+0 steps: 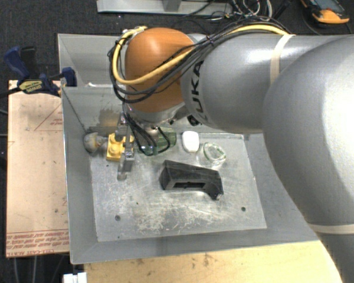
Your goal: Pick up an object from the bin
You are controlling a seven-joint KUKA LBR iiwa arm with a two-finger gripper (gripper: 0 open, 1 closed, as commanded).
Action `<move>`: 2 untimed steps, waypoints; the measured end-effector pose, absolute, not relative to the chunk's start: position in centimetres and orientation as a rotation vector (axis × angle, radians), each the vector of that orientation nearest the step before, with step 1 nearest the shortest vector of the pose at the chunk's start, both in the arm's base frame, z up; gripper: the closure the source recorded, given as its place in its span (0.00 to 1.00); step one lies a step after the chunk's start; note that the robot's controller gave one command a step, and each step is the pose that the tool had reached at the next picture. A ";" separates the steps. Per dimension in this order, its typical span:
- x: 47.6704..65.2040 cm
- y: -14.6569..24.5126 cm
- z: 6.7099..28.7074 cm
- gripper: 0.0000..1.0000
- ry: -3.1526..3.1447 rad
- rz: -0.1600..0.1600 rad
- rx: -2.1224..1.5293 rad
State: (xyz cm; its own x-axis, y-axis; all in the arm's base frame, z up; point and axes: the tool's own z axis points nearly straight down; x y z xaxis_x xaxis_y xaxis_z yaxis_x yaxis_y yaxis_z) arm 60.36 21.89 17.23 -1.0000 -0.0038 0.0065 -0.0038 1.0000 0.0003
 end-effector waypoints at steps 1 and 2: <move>60.6 21.8 17.7 0.00 -3.142 -0.002 0.001; 62.2 20.6 12.8 0.00 -3.150 -0.008 -0.002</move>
Offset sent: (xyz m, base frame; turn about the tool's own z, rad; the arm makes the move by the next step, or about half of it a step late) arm 0.0306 -0.0292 -0.1023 0.0078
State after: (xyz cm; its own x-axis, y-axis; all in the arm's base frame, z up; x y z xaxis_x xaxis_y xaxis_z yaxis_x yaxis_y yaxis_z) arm 62.18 20.58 12.83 -1.0000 0.0015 -0.0089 0.0015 1.0000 0.0049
